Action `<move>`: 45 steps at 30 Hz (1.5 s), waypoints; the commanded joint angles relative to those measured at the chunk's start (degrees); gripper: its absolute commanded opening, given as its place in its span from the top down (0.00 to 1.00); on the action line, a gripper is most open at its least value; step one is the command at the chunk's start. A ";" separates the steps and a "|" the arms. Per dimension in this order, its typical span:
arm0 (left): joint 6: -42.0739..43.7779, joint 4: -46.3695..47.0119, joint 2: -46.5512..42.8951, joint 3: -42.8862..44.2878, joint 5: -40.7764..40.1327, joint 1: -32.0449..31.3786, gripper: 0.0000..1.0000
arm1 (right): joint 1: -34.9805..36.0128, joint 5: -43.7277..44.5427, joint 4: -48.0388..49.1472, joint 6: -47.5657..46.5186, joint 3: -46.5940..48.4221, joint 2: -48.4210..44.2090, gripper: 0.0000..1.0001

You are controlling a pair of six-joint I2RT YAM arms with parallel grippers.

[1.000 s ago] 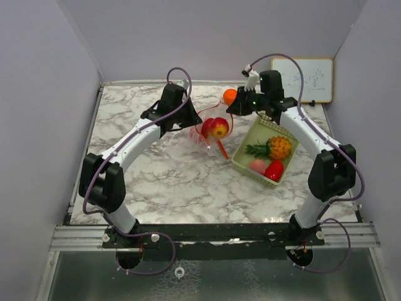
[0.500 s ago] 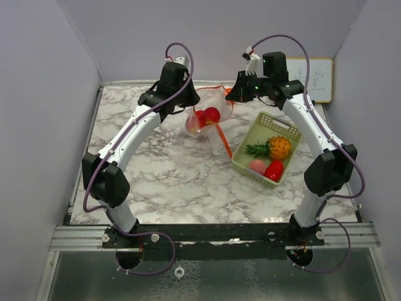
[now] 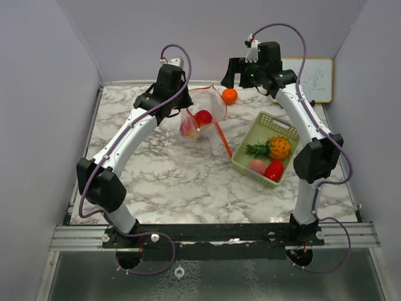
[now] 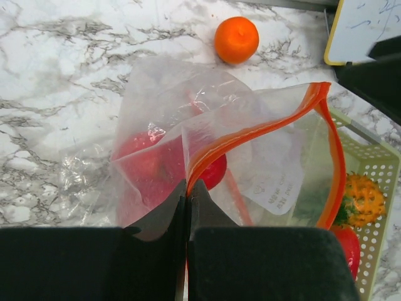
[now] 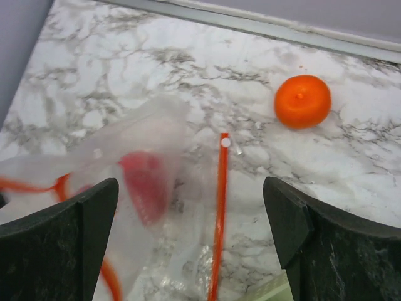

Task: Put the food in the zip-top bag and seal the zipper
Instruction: Pick up the fake fruit from the center of the board.

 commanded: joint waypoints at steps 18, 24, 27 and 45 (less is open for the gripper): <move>2.50 6.84 -7.63 -9.27 4.42 0.64 1.00 | -0.86 21.64 21.19 6.49 13.51 31.60 0.01; 2.70 6.97 -8.11 -10.47 4.62 1.29 1.00 | -0.93 21.94 23.57 6.88 16.09 35.31 0.00; 3.21 6.74 -8.41 -10.58 4.54 1.88 1.00 | -1.01 22.28 24.92 7.29 17.85 37.47 0.00; 3.67 7.63 -8.51 -11.81 6.31 4.23 1.00 | -1.28 24.55 25.18 5.91 19.50 41.88 0.01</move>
